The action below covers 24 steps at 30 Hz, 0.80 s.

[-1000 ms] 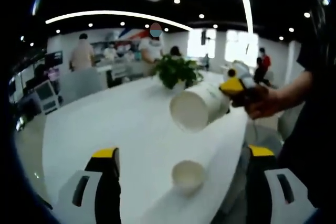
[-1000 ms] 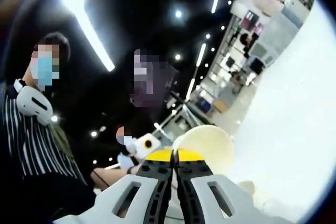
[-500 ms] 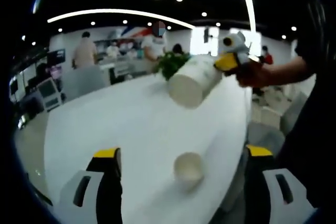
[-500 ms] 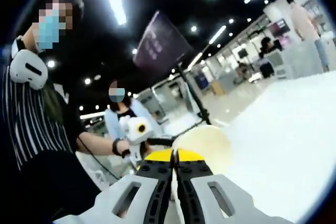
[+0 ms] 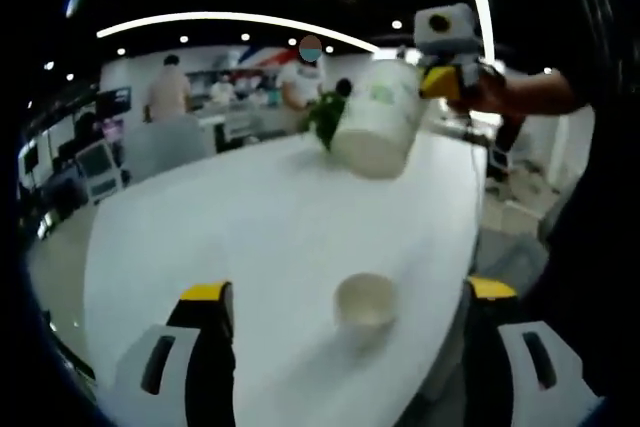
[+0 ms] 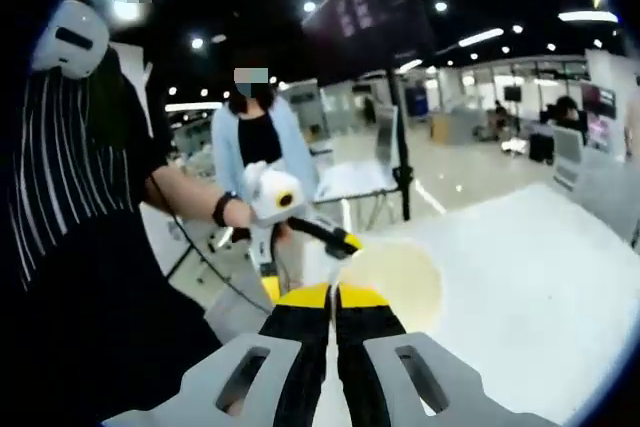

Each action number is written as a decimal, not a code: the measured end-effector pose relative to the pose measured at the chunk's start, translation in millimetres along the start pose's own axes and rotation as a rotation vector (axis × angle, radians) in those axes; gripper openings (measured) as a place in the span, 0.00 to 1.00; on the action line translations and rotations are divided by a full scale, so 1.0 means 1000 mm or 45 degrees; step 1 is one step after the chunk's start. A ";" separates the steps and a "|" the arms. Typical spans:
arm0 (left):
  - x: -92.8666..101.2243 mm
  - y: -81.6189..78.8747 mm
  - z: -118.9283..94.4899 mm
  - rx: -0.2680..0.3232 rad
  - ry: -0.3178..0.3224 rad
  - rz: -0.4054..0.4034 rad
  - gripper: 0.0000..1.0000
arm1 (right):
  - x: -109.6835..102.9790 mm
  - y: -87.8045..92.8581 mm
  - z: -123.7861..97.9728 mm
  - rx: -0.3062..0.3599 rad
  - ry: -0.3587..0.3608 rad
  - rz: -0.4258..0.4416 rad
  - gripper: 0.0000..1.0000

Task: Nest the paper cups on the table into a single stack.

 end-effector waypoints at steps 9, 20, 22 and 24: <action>-0.006 0.006 -0.001 0.024 -0.012 -0.022 0.95 | -0.008 -0.028 0.009 -0.313 -0.034 -0.287 0.00; -0.009 0.016 -0.004 0.003 -0.010 0.007 0.95 | -0.011 -0.039 0.030 -0.476 -0.110 -0.419 0.00; -0.010 0.016 -0.005 -0.011 -0.008 0.018 0.94 | -0.012 -0.033 0.037 -0.496 -0.114 -0.428 0.00; -0.012 0.016 -0.007 -0.007 -0.007 0.013 0.94 | -0.013 -0.028 0.041 -0.499 -0.120 -0.424 0.00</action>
Point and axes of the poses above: the point that each gripper's makers call its tool centre point, and the gripper's own axes: z roughly forward along the fingers, x roughly to its right, y roughly out of its underside, the point moved 10 cm from there along -z, roughly backward along the fingers
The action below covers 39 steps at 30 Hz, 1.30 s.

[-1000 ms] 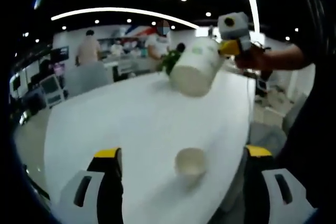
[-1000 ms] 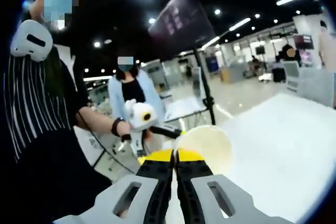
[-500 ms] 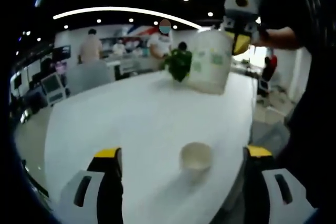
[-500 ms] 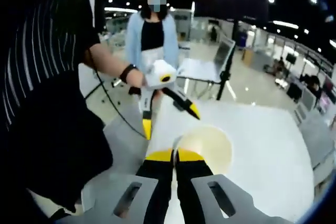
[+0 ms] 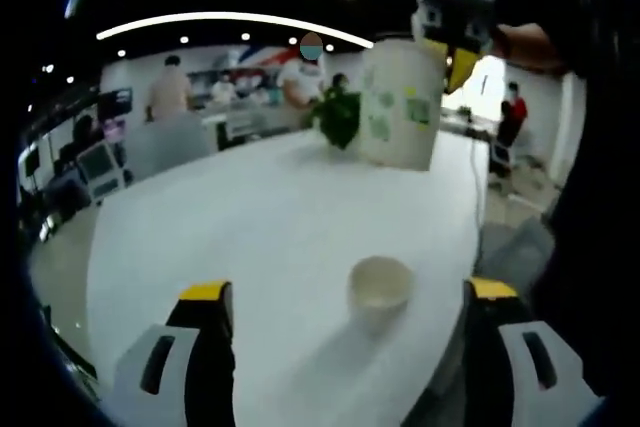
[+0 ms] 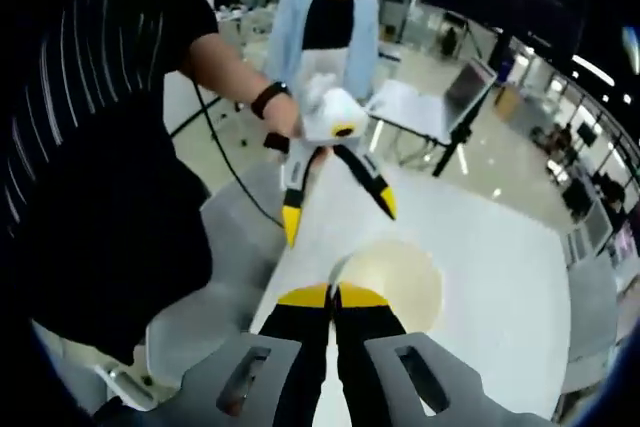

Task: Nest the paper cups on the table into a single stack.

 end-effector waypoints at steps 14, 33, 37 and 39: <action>-0.004 0.004 0.004 -0.008 0.014 -0.005 0.95 | -0.003 0.035 0.050 -0.028 -0.040 0.045 0.00; -0.001 0.012 0.001 -0.005 0.002 -0.050 0.93 | -0.007 0.062 0.095 -0.111 -0.058 0.075 0.00; 0.002 0.014 0.000 -0.005 0.009 -0.061 0.92 | -0.007 0.065 0.106 -0.137 -0.064 0.086 0.00; 0.002 0.016 0.000 -0.010 0.013 -0.061 0.92 | -0.007 0.066 0.109 -0.154 -0.064 0.083 0.00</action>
Point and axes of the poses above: the point that each gripper's makers call its tool centre point, and the gripper's own axes: z roughly forward along the fingers, x roughly to its right, y roughly out of its underside, the point moved 10 cm from there along -z, roughly backward along the fingers
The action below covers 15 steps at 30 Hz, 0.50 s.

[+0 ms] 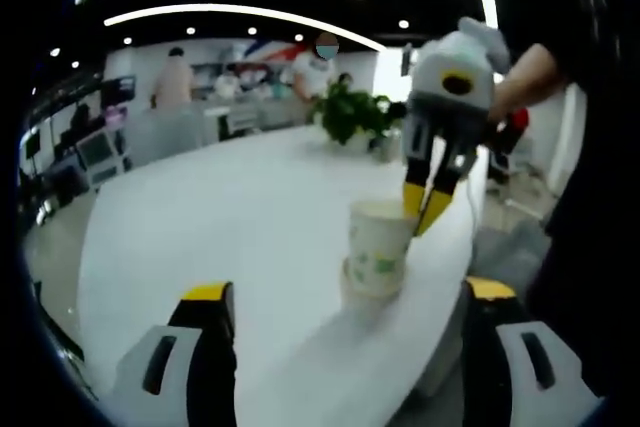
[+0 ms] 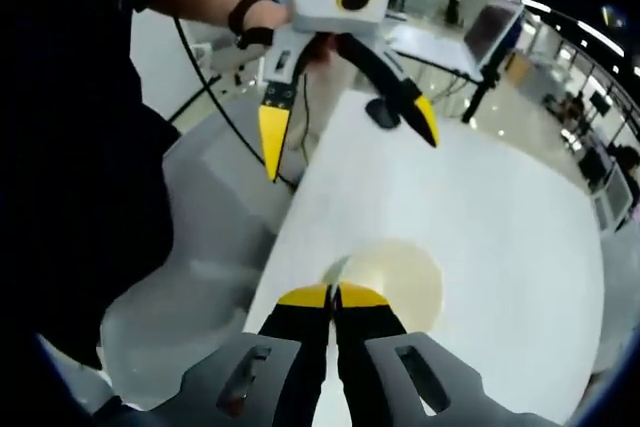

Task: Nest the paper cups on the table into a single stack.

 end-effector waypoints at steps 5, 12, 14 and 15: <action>0.000 0.002 -0.002 0.003 0.000 -0.009 0.91 | -0.002 0.002 0.008 -0.026 -0.015 -0.025 0.00; 0.001 0.003 -0.003 0.005 -0.005 -0.022 0.91 | -0.002 0.005 0.021 -0.060 -0.050 -0.027 0.00; 0.003 0.004 -0.004 0.006 -0.008 -0.022 0.90 | -0.002 0.004 0.022 -0.062 -0.051 -0.032 0.00; 0.004 0.006 -0.004 0.001 -0.005 -0.023 0.90 | -0.003 0.004 0.024 -0.066 -0.061 -0.033 0.00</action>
Point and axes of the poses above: the point that each gripper's makers call its tool centre point, and the gripper's own axes: z roughly forward along the fingers, x roughly to its right, y roughly out of its underside, the point moved 10 cm from there along -z, roughly backward along the fingers
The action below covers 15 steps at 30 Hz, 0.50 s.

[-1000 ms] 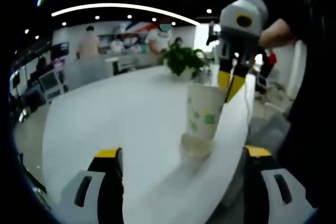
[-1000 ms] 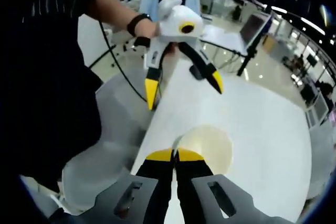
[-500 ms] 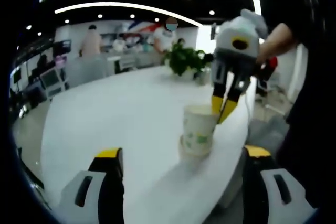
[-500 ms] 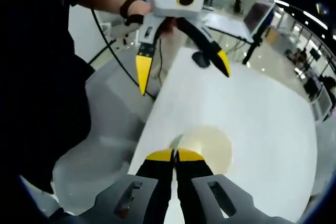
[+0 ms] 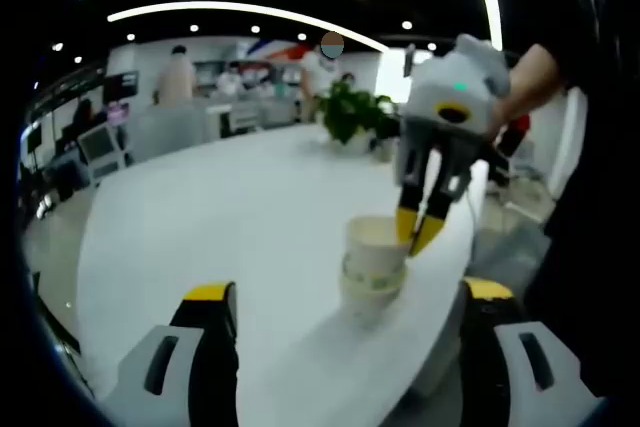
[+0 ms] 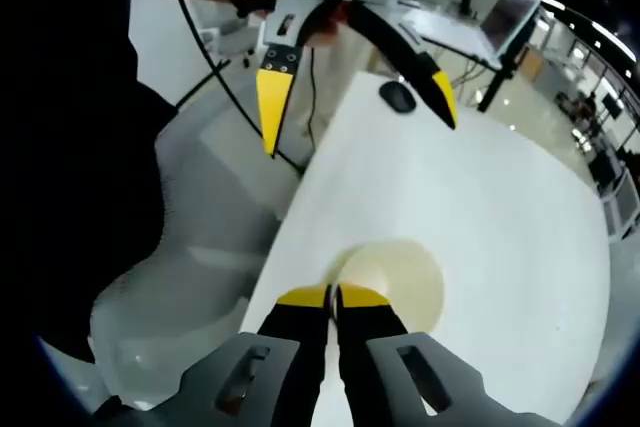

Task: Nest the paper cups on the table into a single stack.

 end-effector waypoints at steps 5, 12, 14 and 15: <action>0.001 0.005 -0.001 -0.012 0.001 -0.012 0.89 | 0.000 0.000 0.007 -0.027 -0.009 0.002 0.00; 0.003 0.006 -0.002 0.001 -0.005 -0.039 0.88 | -0.002 0.003 0.019 -0.033 -0.038 -0.009 0.03; 0.003 0.007 -0.001 0.018 0.002 -0.058 0.89 | -0.003 0.004 0.022 -0.038 -0.043 -0.019 0.07; 0.004 0.006 -0.001 0.030 0.009 -0.073 0.90 | -0.003 0.004 0.023 -0.048 -0.045 -0.021 0.07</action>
Point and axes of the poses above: the point that each gripper's makers call its tool centre point, and the gripper's own axes: z roughly forward along the fingers, x roughly to its right, y roughly out of its underside, the point moved 10 cm from there along -z, roughly backward along the fingers
